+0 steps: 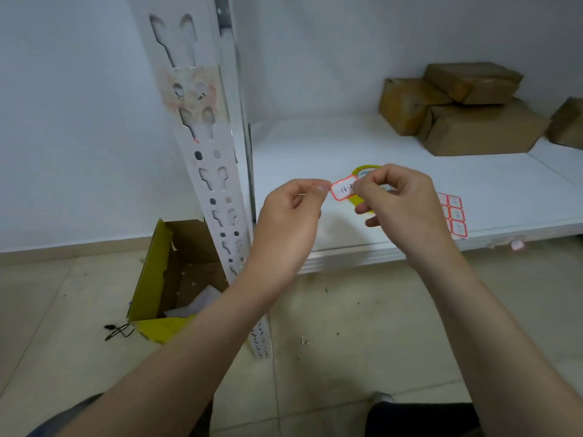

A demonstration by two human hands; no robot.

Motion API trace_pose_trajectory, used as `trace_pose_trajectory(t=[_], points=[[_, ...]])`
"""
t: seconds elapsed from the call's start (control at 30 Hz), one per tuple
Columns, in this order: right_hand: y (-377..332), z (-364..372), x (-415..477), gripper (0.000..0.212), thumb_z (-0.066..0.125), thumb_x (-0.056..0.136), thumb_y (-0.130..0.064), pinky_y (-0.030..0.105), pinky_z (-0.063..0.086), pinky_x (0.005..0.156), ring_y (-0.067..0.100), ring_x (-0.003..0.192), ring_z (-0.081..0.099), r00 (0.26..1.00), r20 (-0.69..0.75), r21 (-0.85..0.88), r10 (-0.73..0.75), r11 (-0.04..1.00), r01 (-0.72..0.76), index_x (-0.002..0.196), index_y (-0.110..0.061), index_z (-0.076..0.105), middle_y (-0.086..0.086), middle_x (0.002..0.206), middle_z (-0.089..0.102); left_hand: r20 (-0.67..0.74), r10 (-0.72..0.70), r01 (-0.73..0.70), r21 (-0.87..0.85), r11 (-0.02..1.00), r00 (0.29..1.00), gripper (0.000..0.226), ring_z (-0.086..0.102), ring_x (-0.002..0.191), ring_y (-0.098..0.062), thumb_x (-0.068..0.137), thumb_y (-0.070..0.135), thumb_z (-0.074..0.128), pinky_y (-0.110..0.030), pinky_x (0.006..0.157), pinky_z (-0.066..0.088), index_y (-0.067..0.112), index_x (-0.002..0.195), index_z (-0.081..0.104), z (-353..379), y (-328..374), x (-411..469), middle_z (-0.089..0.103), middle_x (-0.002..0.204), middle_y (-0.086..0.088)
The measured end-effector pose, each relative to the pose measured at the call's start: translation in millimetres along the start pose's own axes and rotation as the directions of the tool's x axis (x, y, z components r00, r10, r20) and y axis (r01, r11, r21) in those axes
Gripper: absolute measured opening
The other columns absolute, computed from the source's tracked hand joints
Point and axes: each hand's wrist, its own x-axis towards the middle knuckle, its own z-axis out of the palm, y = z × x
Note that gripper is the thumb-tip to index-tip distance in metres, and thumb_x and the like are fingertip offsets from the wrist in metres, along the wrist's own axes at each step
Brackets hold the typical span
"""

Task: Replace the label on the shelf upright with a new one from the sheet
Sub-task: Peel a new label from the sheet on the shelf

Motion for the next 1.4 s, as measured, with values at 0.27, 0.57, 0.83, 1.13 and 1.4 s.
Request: trace_pose_trajectory(t=[0.27,0.57,0.83,1.13,1.4], points=[[43,13,15,0.021,0.071,0.079,-0.028,0.037,0.055,0.058,0.021,0.060,0.066,0.983,0.052,-0.119,0.175,0.978,-0.168,0.081,-0.007,0.070,0.016,0.088,0.074,-0.001,-0.056,0.055,0.219,0.974,0.998,0.016,0.047,0.054,-0.013,0.107,0.039,0.052,-0.036,0.067,0.040,0.031,0.115,0.064,7,-34,35,0.056,0.064,0.010],[65,41,19,0.026,0.083,0.069,-0.040,0.033,0.049,0.067,0.010,0.071,0.064,0.962,0.194,-0.454,0.192,0.887,-0.085,0.065,-0.023,0.065,-0.014,0.063,0.065,-0.031,0.060,-0.047,0.321,0.946,0.998,0.015,0.055,0.059,-0.012,0.109,0.034,0.053,-0.034,0.069,0.045,0.027,0.119,0.060,10,-34,47,0.061,0.068,0.006],[65,45,16,0.026,0.081,0.071,-0.046,0.033,0.050,0.073,0.015,0.081,0.068,0.964,0.193,-0.574,0.181,0.818,-0.039,0.074,-0.027,0.064,-0.013,0.077,0.069,-0.058,0.063,-0.038,0.355,0.934,0.996,0.008,0.064,0.070,-0.024,0.108,0.034,0.052,-0.053,0.077,0.062,0.030,0.109,0.059,4,-37,50,0.069,0.078,-0.003],[58,47,11,0.030,0.072,0.076,-0.053,0.034,0.043,0.074,0.026,0.089,0.068,0.982,0.115,-0.713,0.152,0.700,-0.024,0.089,-0.027,0.064,-0.007,0.089,0.071,-0.060,0.118,-0.085,0.396,0.915,0.991,0.010,0.050,0.054,-0.010,0.107,0.028,0.054,-0.032,0.062,0.040,0.027,0.104,0.063,13,-35,47,0.054,0.057,0.006],[51,25,13,0.043,0.070,0.078,-0.067,0.034,0.045,0.075,0.023,0.088,0.063,0.977,0.150,-0.680,0.152,0.733,-0.010,0.104,-0.034,0.063,-0.008,0.089,0.065,-0.016,0.149,-0.124,0.473,0.872,0.989,0.012,0.060,0.071,-0.007,0.108,0.029,0.053,-0.029,0.069,0.046,0.027,0.109,0.065,21,-29,44,0.063,0.073,0.008]])
